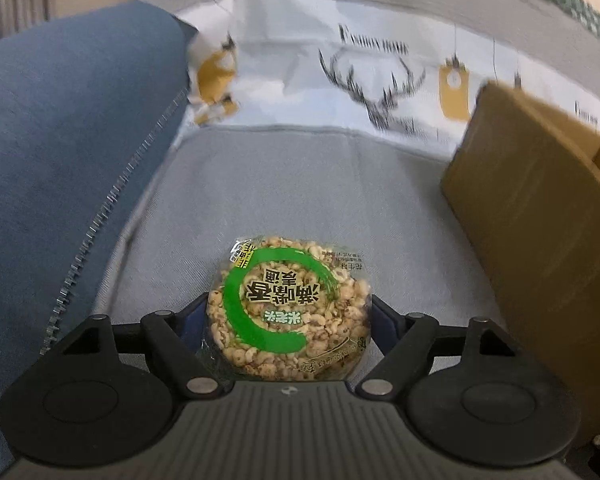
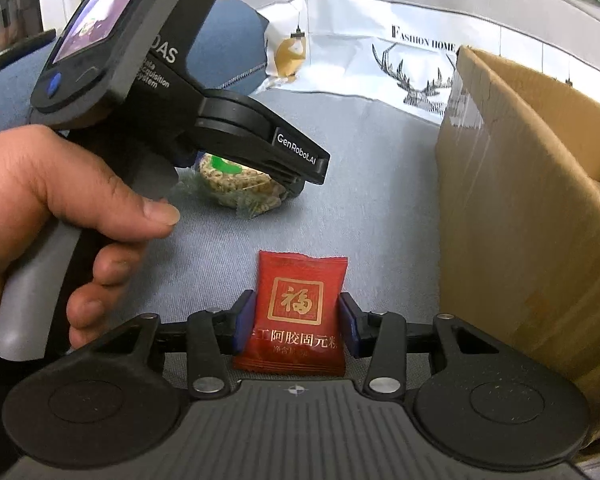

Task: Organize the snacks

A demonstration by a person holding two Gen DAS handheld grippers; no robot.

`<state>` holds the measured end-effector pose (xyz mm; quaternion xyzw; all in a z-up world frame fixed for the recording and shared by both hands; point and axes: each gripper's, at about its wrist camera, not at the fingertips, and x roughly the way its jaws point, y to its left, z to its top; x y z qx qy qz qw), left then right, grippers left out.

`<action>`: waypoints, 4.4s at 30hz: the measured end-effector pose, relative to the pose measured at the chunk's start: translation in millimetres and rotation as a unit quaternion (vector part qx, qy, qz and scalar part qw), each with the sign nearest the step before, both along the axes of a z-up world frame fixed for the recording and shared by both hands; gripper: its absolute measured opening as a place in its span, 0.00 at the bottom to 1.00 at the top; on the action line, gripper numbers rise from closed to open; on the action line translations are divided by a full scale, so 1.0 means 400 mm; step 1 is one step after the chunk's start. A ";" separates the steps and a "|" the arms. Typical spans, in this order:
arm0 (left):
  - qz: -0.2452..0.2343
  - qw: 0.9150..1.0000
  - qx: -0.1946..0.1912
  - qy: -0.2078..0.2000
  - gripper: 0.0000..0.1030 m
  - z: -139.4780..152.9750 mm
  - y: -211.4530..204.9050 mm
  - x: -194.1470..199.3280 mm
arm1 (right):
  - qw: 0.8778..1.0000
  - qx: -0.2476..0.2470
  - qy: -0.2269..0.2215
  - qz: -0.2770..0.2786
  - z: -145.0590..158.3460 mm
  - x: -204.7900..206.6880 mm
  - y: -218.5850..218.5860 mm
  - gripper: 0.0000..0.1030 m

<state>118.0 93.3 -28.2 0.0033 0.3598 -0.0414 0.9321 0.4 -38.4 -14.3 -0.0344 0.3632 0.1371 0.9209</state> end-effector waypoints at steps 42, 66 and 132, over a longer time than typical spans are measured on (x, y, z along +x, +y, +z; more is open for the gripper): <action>-0.041 0.973 -0.200 -0.108 0.81 0.212 0.002 -0.371 | 0.972 0.071 -0.199 -0.100 0.251 -0.188 -0.454 0.44; -0.032 0.986 -0.150 -0.061 0.81 0.191 -0.100 -0.335 | 0.957 0.135 -0.184 -0.179 0.201 -0.105 -0.567 0.44; -0.086 0.991 -0.047 -0.096 1.00 0.158 -0.378 -0.587 | 0.972 0.000 -0.124 -0.199 0.226 -0.313 -0.560 0.99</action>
